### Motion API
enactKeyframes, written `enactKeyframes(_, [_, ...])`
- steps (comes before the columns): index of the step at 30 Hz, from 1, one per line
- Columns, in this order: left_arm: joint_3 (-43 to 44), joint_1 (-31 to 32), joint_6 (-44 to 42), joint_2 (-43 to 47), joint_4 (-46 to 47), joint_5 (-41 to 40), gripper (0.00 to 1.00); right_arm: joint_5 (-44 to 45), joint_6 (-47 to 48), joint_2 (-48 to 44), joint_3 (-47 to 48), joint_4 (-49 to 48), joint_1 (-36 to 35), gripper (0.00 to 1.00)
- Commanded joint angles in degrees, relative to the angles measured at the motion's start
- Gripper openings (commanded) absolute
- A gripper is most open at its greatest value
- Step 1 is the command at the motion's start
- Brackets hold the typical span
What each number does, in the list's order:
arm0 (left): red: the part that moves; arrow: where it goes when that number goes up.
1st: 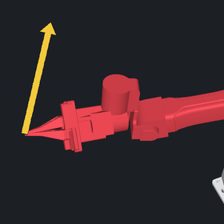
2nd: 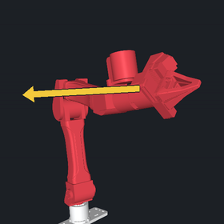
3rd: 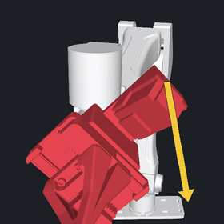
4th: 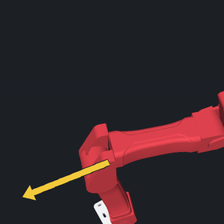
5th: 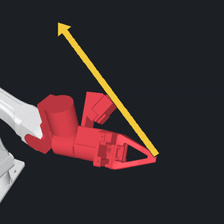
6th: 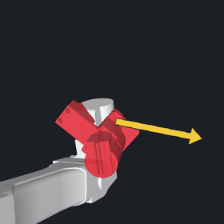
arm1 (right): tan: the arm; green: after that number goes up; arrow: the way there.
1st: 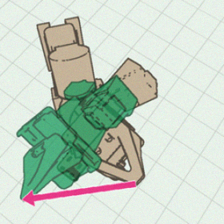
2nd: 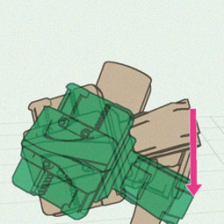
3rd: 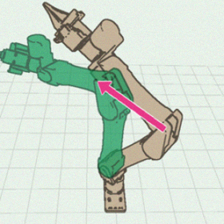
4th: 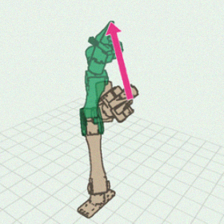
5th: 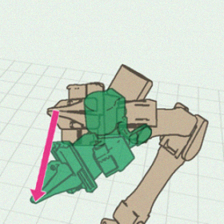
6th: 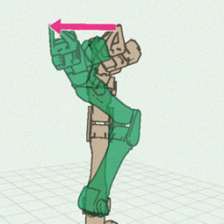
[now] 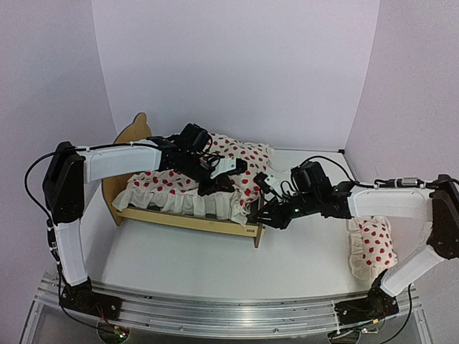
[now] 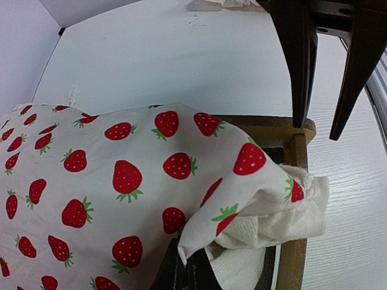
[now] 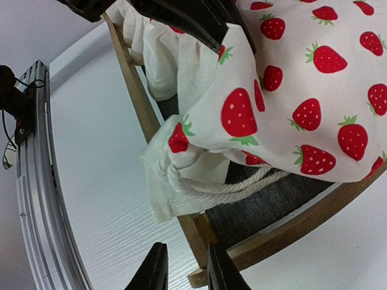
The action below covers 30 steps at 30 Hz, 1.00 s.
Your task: Set up the pet bed
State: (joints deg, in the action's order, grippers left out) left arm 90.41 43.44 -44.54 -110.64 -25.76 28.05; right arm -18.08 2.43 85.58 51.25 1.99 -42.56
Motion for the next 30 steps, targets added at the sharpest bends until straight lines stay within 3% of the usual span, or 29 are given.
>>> enactKeyframes(1, [2.5, -1.5, 2.5, 3.7, 2.8, -1.8, 0.0, 2.1, 2.8, 2.5, 5.4, -4.0, -0.1, 0.22])
enactKeyframes(15, [3.7, -4.1, 4.6, 4.2, 4.0, -0.7, 0.0, 4.4, 14.2, 11.1, 11.4, -5.2, -1.9, 0.36])
enactKeyframes(21, [3.7, -4.4, 4.8, 4.3, 4.0, -0.2, 0.0, 7.3, 15.2, 14.6, 13.8, -7.7, -2.3, 0.36])
enactKeyframes(26, [3.7, -4.7, 4.7, 4.2, 4.2, 0.0, 0.0, 8.5, 14.3, 16.6, 15.1, -10.0, -2.4, 0.27])
enactKeyframes(30, [3.7, -4.9, 4.6, 4.3, 4.2, 0.0, 0.0, 8.6, 13.1, 17.1, 16.0, -10.1, -2.4, 0.1])
